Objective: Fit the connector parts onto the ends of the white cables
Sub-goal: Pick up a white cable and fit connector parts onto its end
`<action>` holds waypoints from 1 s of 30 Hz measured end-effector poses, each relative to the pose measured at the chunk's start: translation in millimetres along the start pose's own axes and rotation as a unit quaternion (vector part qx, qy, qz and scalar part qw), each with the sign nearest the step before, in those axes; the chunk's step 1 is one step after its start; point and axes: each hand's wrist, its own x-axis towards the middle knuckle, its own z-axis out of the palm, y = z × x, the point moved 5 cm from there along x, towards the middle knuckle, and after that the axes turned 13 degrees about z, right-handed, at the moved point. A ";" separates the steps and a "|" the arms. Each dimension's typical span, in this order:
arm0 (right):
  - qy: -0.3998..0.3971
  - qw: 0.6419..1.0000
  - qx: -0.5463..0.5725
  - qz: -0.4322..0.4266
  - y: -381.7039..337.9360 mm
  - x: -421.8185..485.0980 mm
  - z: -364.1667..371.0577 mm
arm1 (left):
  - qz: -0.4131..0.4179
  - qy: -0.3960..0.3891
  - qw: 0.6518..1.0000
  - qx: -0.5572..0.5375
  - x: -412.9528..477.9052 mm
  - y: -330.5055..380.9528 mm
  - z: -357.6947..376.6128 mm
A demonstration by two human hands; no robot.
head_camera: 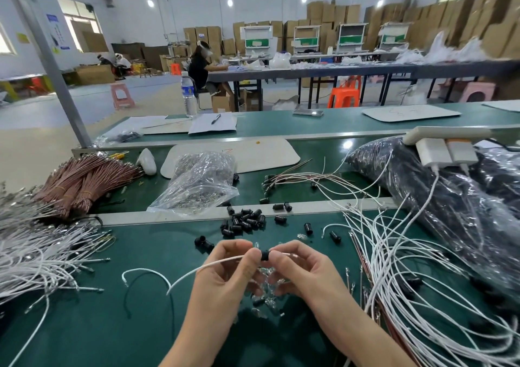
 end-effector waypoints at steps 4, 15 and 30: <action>0.009 1.000 0.007 -0.019 -5.5 -2.9 -2.6 | 0.005 -0.004 1.000 0.002 0.8 0.1 -2.2; 0.121 0.938 0.314 -0.077 -34.5 -7.3 -71.5 | -0.053 0.190 0.967 -0.164 16.7 -0.1 -48.8; -0.001 0.945 0.325 0.022 -9.4 -0.3 -17.4 | -0.083 0.151 0.971 -0.164 6.6 -10.7 -18.1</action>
